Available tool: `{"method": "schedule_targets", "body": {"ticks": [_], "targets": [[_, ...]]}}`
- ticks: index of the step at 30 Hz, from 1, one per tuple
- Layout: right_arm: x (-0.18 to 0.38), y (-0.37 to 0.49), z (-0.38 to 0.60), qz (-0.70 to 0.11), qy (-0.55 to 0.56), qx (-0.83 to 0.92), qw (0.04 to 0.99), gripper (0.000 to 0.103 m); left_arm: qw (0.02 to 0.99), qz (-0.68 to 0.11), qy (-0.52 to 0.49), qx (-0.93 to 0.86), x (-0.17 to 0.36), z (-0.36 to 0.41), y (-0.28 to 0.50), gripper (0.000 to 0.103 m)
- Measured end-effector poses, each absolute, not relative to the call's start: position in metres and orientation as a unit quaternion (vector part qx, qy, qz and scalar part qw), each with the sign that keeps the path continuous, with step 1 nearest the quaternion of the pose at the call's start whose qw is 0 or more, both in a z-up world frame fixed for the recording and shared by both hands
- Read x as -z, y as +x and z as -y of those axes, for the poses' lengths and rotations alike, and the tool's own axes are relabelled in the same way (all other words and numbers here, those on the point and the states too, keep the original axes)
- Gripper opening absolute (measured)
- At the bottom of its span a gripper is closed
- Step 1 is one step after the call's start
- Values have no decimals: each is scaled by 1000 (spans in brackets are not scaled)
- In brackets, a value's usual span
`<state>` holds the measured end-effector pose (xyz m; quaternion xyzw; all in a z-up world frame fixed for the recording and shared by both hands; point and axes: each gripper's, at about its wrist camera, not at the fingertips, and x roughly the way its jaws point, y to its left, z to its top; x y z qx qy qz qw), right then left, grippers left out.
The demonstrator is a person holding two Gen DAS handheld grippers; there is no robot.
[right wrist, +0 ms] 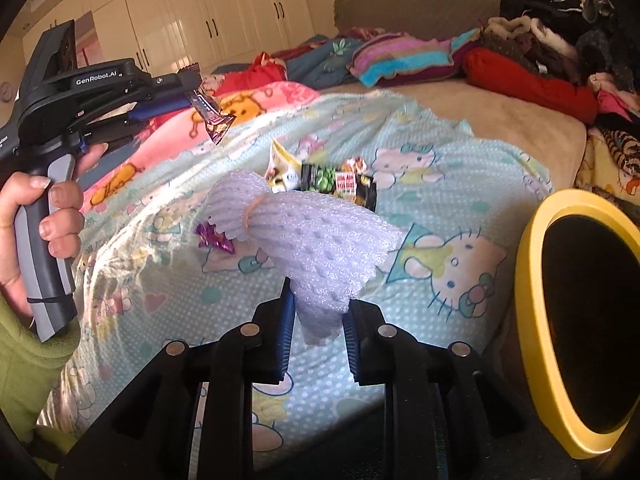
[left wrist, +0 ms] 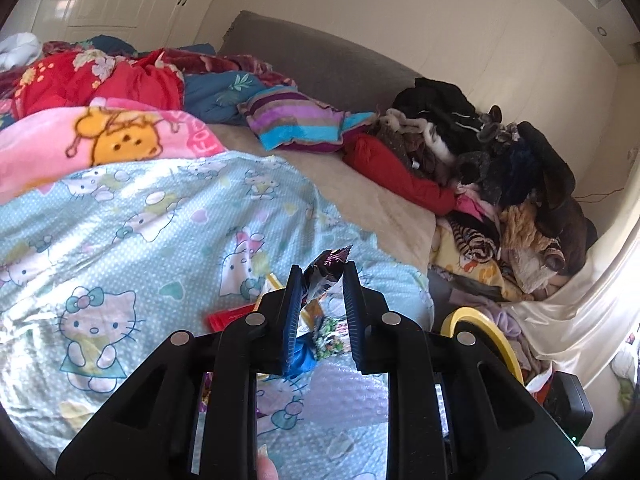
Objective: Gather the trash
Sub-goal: 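Lift the wrapper with the left tool while the right tool lifts the foam net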
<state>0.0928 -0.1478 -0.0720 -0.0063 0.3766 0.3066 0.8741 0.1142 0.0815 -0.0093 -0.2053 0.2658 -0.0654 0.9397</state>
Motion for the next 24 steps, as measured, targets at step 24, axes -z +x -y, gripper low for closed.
{"method": "schedule_targets", "body": {"ticks": [24], "targets": [[29, 89, 200, -320, 40, -266, 908, 21, 947, -246, -167, 124, -22, -27, 101, 14]]}}
